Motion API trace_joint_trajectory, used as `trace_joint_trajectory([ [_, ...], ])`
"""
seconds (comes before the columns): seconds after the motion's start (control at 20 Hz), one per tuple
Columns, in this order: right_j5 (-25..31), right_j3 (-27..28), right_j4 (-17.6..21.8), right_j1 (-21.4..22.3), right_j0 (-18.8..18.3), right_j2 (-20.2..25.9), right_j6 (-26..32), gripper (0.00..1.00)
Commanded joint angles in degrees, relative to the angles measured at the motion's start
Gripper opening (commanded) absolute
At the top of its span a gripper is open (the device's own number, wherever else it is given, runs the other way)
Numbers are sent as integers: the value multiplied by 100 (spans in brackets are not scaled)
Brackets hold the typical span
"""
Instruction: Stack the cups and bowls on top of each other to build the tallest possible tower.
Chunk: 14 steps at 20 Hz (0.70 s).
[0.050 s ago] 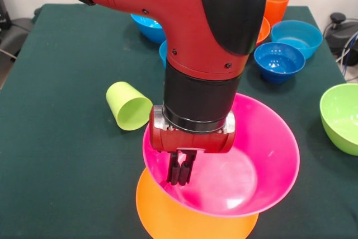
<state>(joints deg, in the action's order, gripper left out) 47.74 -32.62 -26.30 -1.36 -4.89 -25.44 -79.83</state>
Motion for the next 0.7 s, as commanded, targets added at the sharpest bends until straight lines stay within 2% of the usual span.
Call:
trace_joint_trajectory([
  [0.05,622,-19,349,-68,-68,321,-334,0],
  [0.7,585,-99,348,-27,-48,378,-290,0],
])
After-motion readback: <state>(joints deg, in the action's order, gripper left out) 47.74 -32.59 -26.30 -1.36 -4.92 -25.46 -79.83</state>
